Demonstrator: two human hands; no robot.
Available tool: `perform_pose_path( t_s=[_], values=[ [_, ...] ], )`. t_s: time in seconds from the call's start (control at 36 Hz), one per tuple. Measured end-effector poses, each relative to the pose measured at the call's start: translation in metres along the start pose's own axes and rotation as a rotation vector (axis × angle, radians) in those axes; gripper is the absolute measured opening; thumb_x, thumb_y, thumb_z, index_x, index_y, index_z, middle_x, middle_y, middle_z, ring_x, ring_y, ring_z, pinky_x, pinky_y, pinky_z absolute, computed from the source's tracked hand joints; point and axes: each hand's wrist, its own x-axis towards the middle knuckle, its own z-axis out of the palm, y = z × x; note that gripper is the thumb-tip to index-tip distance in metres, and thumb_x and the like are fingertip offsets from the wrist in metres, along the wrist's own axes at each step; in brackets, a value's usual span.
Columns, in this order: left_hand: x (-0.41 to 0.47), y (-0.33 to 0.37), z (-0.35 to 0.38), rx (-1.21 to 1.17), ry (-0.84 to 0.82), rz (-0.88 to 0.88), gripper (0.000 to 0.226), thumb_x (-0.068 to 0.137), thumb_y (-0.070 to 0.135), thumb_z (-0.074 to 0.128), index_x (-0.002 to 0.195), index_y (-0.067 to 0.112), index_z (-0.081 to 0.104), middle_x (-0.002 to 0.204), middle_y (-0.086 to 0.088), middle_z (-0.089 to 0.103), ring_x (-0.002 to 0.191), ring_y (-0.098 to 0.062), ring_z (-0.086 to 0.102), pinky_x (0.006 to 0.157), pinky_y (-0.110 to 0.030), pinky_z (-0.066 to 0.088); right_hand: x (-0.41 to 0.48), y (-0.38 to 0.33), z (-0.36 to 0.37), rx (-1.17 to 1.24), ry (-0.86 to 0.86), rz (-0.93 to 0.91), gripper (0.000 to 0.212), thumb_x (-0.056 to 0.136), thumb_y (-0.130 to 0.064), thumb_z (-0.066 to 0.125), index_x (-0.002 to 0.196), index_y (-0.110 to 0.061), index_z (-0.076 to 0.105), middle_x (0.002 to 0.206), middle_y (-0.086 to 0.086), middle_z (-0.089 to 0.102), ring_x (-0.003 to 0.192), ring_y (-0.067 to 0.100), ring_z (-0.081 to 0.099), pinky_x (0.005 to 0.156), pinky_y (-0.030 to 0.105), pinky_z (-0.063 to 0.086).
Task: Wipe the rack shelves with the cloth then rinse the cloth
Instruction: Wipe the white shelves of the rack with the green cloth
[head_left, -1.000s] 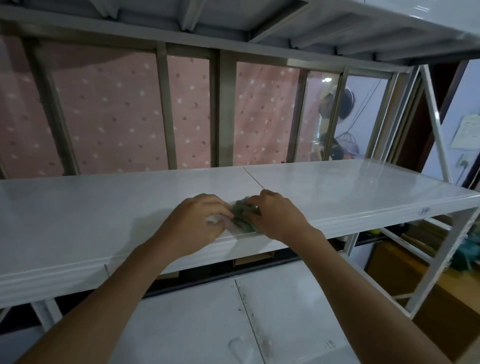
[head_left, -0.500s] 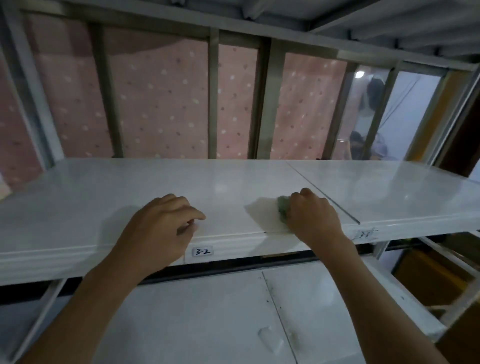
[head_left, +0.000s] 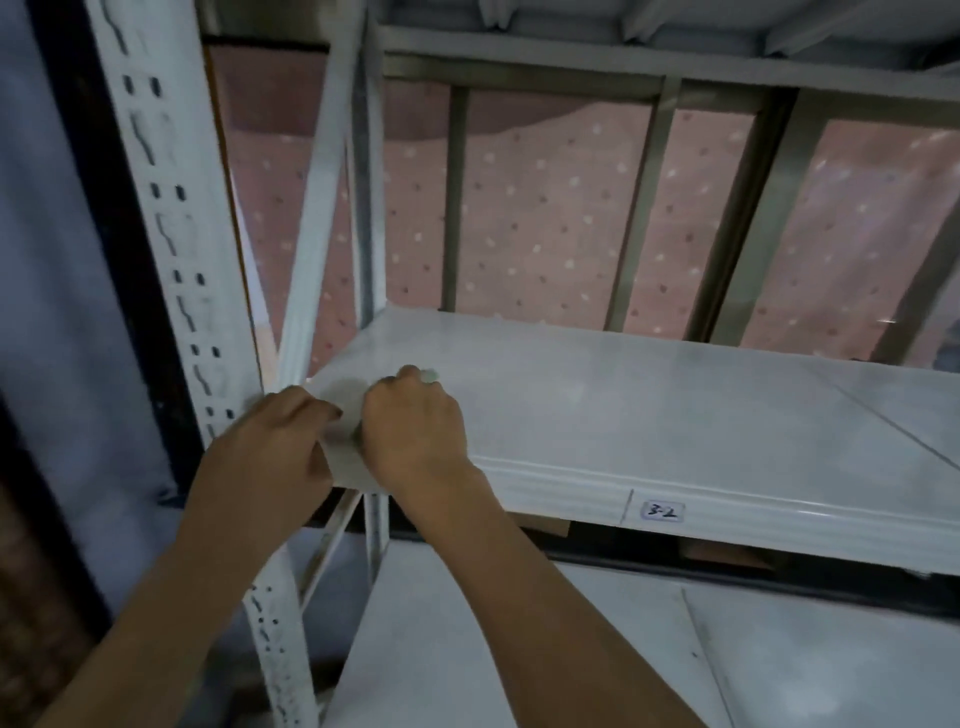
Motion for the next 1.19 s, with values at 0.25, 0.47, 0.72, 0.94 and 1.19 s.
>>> perform_pose_path(
  t_s=[0.25,0.47,0.72,0.94,1.19],
  values=[
    [-0.020,-0.018,-0.023,-0.022,0.266,-0.174,0.037,0.077,-0.025,0.052,0.106,-0.009,0.068,0.105,-0.025,0.064,0.098,-0.037,0.058,0.092,-0.038,0.048,0.044,-0.070,0.020,0.198,-0.009,-0.124,0.015,0.093,-0.014,0.058,0.100,-0.006,0.068,0.095,0.016,0.063,0.080,0.031,0.061,0.062,0.032,0.039],
    [-0.025,-0.007,-0.018,-0.081,0.245,-0.159,0.034,0.086,-0.017,0.051,0.115,-0.005,0.062,0.112,-0.020,0.061,0.107,-0.034,0.058,0.102,-0.032,0.045,0.052,-0.060,0.020,0.137,-0.077,-0.142,0.026,0.094,-0.028,0.060,0.112,-0.009,0.062,0.101,0.010,0.060,0.082,0.026,0.058,0.066,0.032,0.038],
    [-0.048,0.000,-0.004,-0.078,0.100,-0.100,0.025,0.089,-0.001,0.050,0.108,-0.001,0.066,0.107,-0.014,0.065,0.100,-0.030,0.062,0.091,-0.035,0.054,0.078,-0.057,0.021,0.063,-0.119,-0.069,0.030,0.091,-0.022,0.063,0.117,-0.010,0.058,0.110,0.008,0.063,0.098,0.025,0.062,0.066,0.029,0.037],
    [-0.032,0.020,-0.004,-0.084,0.121,0.021,0.020,0.087,-0.002,0.054,0.100,0.000,0.069,0.101,-0.011,0.068,0.094,-0.024,0.061,0.084,-0.026,0.048,0.088,-0.005,-0.007,-0.003,-0.033,-0.018,0.038,0.084,-0.037,0.076,0.107,-0.010,0.063,0.093,0.004,0.060,0.081,0.023,0.059,0.065,0.031,0.044],
    [0.024,0.132,0.051,-0.306,-0.135,0.318,0.017,0.094,0.022,0.054,0.087,0.012,0.067,0.091,-0.001,0.061,0.079,-0.017,0.055,0.068,-0.032,0.047,0.035,0.134,-0.017,-0.143,-0.035,0.187,0.025,0.097,-0.020,0.047,0.116,-0.006,0.057,0.114,0.013,0.060,0.101,0.034,0.060,0.074,0.037,0.042]
  ],
)
